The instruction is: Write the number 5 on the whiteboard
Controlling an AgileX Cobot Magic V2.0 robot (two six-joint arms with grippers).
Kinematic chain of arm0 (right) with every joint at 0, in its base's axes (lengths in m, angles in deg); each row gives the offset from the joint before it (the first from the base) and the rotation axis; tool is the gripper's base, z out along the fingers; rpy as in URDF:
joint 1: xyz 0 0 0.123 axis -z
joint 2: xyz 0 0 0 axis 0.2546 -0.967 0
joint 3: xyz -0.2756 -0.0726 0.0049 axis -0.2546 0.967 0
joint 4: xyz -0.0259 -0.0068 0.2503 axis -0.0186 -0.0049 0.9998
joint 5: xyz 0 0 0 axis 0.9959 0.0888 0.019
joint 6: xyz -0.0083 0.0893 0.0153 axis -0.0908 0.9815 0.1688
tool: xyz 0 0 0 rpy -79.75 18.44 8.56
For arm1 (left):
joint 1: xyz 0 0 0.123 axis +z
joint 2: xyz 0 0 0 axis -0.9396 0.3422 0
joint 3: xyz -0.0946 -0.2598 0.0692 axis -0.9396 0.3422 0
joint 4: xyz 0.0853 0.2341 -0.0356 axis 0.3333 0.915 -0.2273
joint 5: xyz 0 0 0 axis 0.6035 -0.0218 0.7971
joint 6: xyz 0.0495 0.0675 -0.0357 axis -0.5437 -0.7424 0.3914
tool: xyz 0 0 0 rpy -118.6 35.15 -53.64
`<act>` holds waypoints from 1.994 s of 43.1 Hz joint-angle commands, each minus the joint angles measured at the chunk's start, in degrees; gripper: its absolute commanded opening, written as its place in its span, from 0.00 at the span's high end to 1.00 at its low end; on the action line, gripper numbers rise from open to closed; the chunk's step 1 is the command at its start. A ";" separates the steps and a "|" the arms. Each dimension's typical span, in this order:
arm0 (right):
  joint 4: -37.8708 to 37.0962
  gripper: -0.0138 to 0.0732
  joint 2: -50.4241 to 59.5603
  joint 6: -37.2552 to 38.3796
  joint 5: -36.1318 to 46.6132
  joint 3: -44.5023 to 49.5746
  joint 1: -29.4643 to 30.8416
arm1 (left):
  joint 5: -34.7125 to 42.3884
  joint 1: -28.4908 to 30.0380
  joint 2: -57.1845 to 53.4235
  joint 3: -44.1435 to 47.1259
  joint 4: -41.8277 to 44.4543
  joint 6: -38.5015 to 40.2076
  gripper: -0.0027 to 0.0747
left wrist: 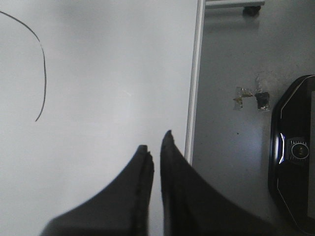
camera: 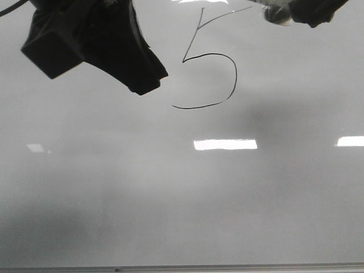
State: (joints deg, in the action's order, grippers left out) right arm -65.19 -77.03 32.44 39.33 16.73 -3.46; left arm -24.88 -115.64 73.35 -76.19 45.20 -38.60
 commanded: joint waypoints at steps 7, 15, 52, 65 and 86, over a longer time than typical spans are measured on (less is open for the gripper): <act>-4.62 0.91 4.22 -7.01 -0.01 4.10 -7.35 | -1.05 -0.41 -4.10 -6.54 -2.07 0.70 0.31; -5.48 0.91 4.59 -7.01 2.26 6.31 -14.66 | -1.77 -0.45 -9.12 -7.55 -2.31 -0.97 0.26; -4.91 0.91 7.14 -6.96 8.74 6.31 -25.43 | -6.23 -3.78 -6.17 -7.55 1.49 -3.62 0.65; -2.18 0.91 8.67 -6.96 9.06 6.31 -25.43 | -6.33 -3.78 -5.28 -7.33 1.71 -3.62 0.93; -2.15 0.31 10.75 1.89 8.63 6.93 -21.52 | -5.10 0.95 -5.93 -6.36 0.70 -0.91 0.99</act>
State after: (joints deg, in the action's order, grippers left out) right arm -67.97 -68.77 32.00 44.71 24.85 -27.15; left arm -33.30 -117.10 69.29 -81.65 47.31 -41.16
